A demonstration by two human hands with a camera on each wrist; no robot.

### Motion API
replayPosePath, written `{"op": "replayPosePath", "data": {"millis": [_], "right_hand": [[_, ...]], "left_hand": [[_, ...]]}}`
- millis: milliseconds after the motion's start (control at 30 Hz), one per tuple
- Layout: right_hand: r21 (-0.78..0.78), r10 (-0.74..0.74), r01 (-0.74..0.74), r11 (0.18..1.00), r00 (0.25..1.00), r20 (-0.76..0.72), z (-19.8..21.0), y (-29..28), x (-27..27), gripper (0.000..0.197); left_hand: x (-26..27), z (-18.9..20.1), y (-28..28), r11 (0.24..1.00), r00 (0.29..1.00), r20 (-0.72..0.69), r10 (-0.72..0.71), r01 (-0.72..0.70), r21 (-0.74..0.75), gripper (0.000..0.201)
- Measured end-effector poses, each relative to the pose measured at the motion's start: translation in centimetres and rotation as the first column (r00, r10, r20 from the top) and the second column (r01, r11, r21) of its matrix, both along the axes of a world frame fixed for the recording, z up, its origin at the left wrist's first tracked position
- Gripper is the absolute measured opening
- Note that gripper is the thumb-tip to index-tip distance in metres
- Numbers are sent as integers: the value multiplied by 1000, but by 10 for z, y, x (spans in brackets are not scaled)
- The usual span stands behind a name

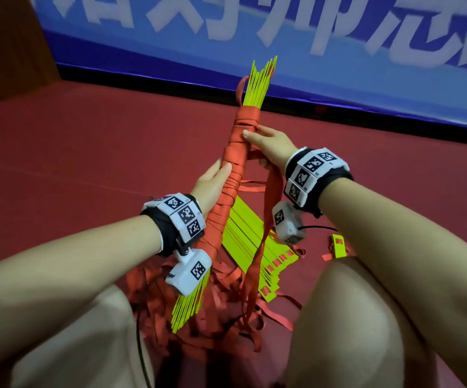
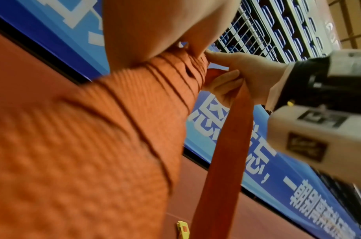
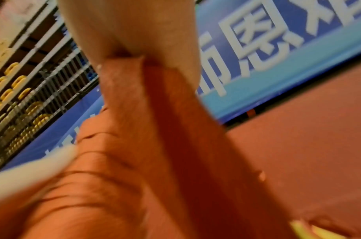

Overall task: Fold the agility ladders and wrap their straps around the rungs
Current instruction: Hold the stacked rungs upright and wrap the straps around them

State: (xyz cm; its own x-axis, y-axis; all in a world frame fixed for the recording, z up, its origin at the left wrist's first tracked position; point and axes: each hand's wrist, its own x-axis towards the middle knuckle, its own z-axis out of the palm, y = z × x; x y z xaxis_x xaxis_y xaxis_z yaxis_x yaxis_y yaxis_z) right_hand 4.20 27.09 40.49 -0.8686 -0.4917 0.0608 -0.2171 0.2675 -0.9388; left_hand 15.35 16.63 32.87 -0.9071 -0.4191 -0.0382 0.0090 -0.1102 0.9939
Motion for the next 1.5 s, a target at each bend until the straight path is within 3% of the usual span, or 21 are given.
{"op": "replayPosePath", "data": {"millis": [100, 167, 333, 433, 533, 633, 833, 967, 1033, 1133, 1267, 1367, 1500], "right_hand": [[7, -86, 85, 996, 992, 89, -7, -11, 6, 29], [32, -162, 159, 987, 981, 105, -12, -18, 9, 36], [95, -169, 174, 980, 984, -55, -21, -23, 13, 33], [21, -179, 182, 983, 980, -91, -12, -23, 10, 21], [-133, -120, 120, 984, 993, 7, -4, -23, 7, 15], [-242, -50, 76, 967, 992, 113, 4, -16, 8, 16], [-255, 16, 37, 966, 979, 201, 12, -13, 5, 28], [-247, 66, -17, 969, 979, 192, 18, -13, 3, 31], [-186, 42, -15, 982, 989, 145, 17, -15, 2, 30], [-53, -21, 26, 998, 995, 95, 10, -18, 1, 37], [4, -134, 135, 991, 985, 104, -3, -31, 8, 41], [-53, -174, 180, 982, 979, 104, -6, -41, 19, 42], [-138, -195, 201, 970, 979, 49, 2, -40, 16, 29]], "left_hand": [[-1, -3, -3, 994, 999, 15, -29, 31, -105, 47], [-4, 0, -2, 993, 999, -5, -33, 33, -113, 48], [-7, 4, 1, 967, 999, 43, -17, 27, -254, 63], [-10, 10, 0, 979, 997, 37, 64, -55, -196, 68], [-13, 22, -6, 986, 995, 60, 84, -74, -152, 75], [-13, 27, -15, 991, 998, 49, 31, -25, -129, 56], [-6, 25, -17, 983, 980, 81, -181, 180, 19, 17], [1, 31, -14, 968, 966, 54, -253, 252, 13, 21], [1, 27, -13, 975, 974, 45, -222, 222, -8, 28], [-4, 14, -10, 988, 996, 74, -40, 50, -148, 44], [-8, 5, -3, 945, 986, 88, 142, -108, -310, 60], [-10, 14, 0, 923, 985, 80, 154, -115, -366, 62], [-10, 34, 4, 962, 993, 63, 104, -84, -260, 52]]}}
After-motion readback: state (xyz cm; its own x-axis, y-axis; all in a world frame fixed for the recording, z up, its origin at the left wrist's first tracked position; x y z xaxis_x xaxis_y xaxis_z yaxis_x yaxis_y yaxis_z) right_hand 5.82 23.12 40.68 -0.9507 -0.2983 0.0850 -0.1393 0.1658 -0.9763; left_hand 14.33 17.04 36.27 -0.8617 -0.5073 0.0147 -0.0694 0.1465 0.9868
